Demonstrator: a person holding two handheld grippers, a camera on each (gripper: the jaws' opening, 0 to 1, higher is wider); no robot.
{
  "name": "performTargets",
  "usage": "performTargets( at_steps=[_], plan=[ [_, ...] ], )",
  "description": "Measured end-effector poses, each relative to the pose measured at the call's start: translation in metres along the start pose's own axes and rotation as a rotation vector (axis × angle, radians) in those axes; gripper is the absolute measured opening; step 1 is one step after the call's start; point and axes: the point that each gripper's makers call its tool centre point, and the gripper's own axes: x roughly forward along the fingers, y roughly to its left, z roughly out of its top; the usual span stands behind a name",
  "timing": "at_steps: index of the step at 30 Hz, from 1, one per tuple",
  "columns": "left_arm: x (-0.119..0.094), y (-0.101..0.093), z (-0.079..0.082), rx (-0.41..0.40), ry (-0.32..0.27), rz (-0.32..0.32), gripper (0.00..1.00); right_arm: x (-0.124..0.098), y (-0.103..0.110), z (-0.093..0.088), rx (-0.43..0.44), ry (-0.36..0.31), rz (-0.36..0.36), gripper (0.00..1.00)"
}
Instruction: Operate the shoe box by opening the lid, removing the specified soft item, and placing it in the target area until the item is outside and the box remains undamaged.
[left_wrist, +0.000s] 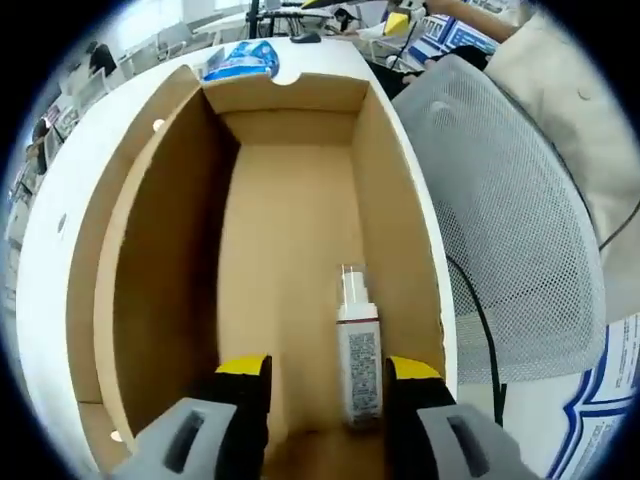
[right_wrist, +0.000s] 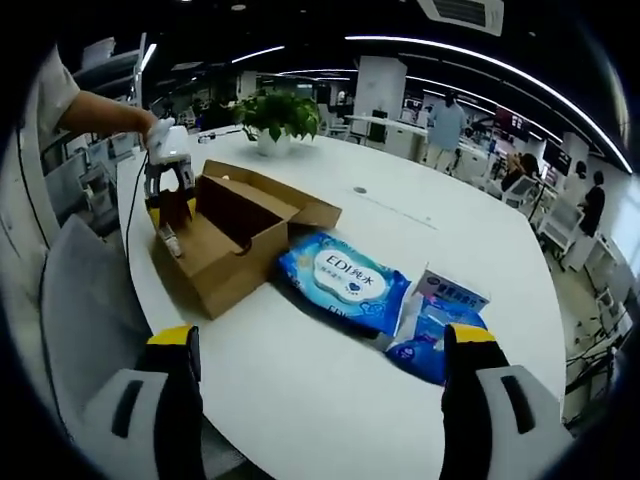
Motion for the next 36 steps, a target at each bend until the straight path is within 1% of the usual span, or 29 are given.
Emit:
performTargets(
  at_steps=[8, 12, 15, 16, 19, 21, 24, 27, 29, 32, 34, 36],
  plan=[
    [0.012, -0.004, -0.001, 0.022, 0.012, -0.004, 0.35, 0.002, 0.005, -0.003, 0.026, -0.005, 0.005, 0.96],
    [0.017, -0.004, 0.002, 0.018, 0.0, 0.01, 0.32, 0.002, 0.007, -0.004, 0.038, -0.01, 0.007, 0.96],
    [0.02, -0.005, 0.002, 0.021, 0.005, 0.017, 0.27, 0.003, 0.01, -0.006, 0.045, -0.012, 0.012, 0.96],
    [0.021, -0.004, 0.002, 0.025, 0.003, 0.027, 0.26, 0.004, 0.01, -0.006, 0.047, -0.01, 0.014, 0.96],
    [0.023, -0.003, 0.003, -0.003, -0.001, 0.037, 0.23, 0.005, 0.013, -0.006, 0.056, -0.013, 0.017, 0.96],
    [0.024, -0.003, 0.004, -0.012, -0.009, 0.044, 0.23, 0.005, 0.014, -0.006, 0.063, -0.018, 0.017, 0.96],
    [0.023, -0.002, 0.007, -0.051, -0.022, 0.059, 0.22, 0.007, 0.02, -0.004, 0.078, -0.03, 0.024, 0.96],
    [0.024, -0.001, 0.008, -0.074, -0.025, 0.069, 0.21, 0.009, 0.025, -0.003, 0.084, -0.034, 0.032, 0.96],
    [0.023, 0.001, 0.01, -0.088, -0.034, 0.089, 0.21, 0.011, 0.027, -0.002, 0.089, -0.035, 0.037, 0.94],
    [0.023, 0.003, 0.011, -0.101, -0.039, 0.106, 0.2, 0.012, 0.03, 0.001, 0.096, -0.046, 0.04, 0.94],
    [0.022, 0.004, 0.014, -0.126, -0.042, 0.115, 0.2, 0.012, 0.032, 0.005, 0.108, -0.059, 0.045, 0.92],
    [0.02, 0.007, 0.018, -0.147, -0.063, 0.131, 0.2, 0.013, 0.035, 0.009, 0.12, -0.071, 0.05, 0.92]
  ],
)
